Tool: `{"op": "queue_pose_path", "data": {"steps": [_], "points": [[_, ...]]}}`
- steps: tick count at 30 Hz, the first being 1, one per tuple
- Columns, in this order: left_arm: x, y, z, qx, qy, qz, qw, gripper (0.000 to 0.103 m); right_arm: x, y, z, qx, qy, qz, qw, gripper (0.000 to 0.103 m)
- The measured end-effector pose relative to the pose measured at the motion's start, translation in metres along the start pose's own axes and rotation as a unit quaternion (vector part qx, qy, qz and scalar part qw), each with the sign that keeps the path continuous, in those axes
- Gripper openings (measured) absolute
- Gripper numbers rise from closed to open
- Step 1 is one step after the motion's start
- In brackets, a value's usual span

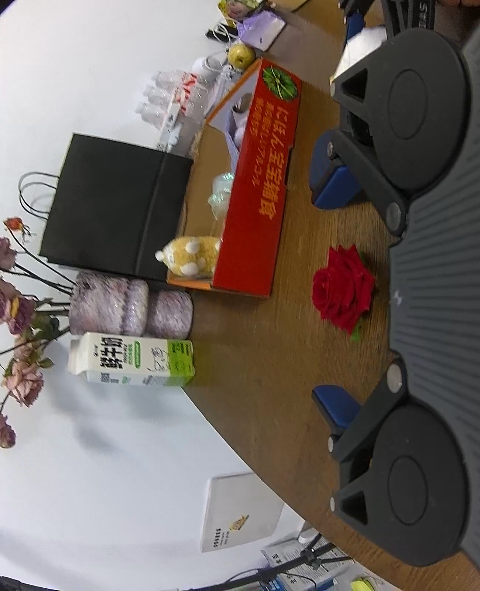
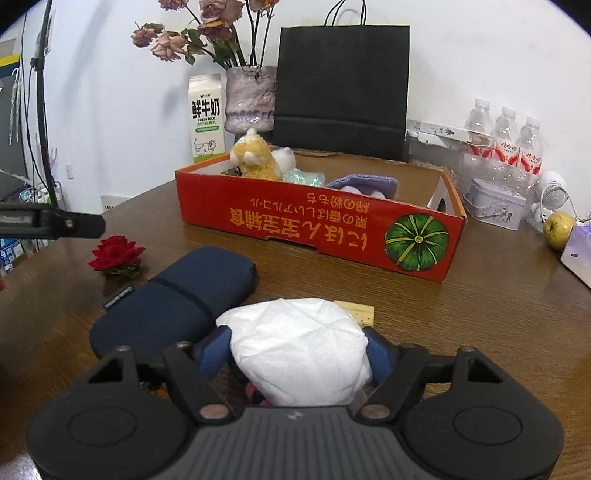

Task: Organize objects
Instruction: 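Grasp the red rose with the left gripper while the right gripper grasps the white packet, then carry the rose and white packet with both grippers over the red box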

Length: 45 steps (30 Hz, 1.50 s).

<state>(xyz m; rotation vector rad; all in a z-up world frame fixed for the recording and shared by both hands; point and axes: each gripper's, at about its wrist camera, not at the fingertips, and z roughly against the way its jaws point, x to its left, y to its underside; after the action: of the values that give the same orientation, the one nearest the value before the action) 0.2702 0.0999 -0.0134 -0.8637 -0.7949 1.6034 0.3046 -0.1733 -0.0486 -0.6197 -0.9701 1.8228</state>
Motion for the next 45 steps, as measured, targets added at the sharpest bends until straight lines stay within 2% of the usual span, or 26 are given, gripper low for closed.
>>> {"op": "queue_pose_path", "data": {"steps": [7, 11, 12, 13, 14, 15, 17, 19, 27, 37, 45], "points": [[0.006, 0.001, -0.031, 0.031, -0.043, -0.008, 0.9986, 0.103, 0.003, 0.002, 0.013, -0.029, 0.017, -0.004, 0.999, 0.073], [0.004, 0.003, -0.042, 0.029, -0.035, -0.019, 0.9988, 0.102, 0.005, 0.003, 0.016, -0.040, 0.025, -0.002, 0.999, 0.073], [0.003, 0.003, -0.042, 0.029, -0.025, -0.021, 0.9991, 0.098, 0.005, 0.003, 0.017, -0.042, 0.027, -0.002, 0.999, 0.074], [0.002, 0.004, -0.041, 0.030, -0.011, -0.023, 0.9992, 0.082, 0.005, 0.003, 0.018, -0.045, 0.030, -0.003, 0.999, 0.074], [0.002, 0.005, -0.039, 0.032, 0.005, -0.023, 0.9992, 0.056, 0.005, 0.003, 0.018, -0.047, 0.032, -0.004, 0.998, 0.074], [0.001, 0.005, -0.039, 0.034, 0.015, -0.021, 0.9991, 0.047, 0.005, 0.003, 0.019, -0.048, 0.035, -0.006, 0.998, 0.074], [0.003, 0.005, -0.032, 0.024, 0.020, -0.007, 0.9995, 0.037, 0.004, 0.004, 0.021, -0.053, 0.040, -0.009, 0.998, 0.074], [0.004, 0.005, -0.024, 0.009, 0.025, -0.002, 0.9997, 0.037, 0.004, 0.004, 0.022, -0.057, 0.045, -0.012, 0.997, 0.074], [-0.005, 0.005, 0.001, -0.050, -0.004, -0.022, 0.9985, 0.035, 0.004, 0.007, 0.030, -0.071, 0.055, -0.018, 0.996, 0.074], [-0.028, 0.013, 0.020, -0.073, 0.001, -0.044, 0.9964, 0.035, 0.006, 0.009, 0.038, -0.087, 0.063, -0.024, 0.994, 0.074], [-0.053, 0.026, 0.031, -0.071, 0.014, -0.053, 0.9960, 0.036, 0.008, 0.010, 0.049, -0.106, 0.059, -0.033, 0.992, 0.074]]}}
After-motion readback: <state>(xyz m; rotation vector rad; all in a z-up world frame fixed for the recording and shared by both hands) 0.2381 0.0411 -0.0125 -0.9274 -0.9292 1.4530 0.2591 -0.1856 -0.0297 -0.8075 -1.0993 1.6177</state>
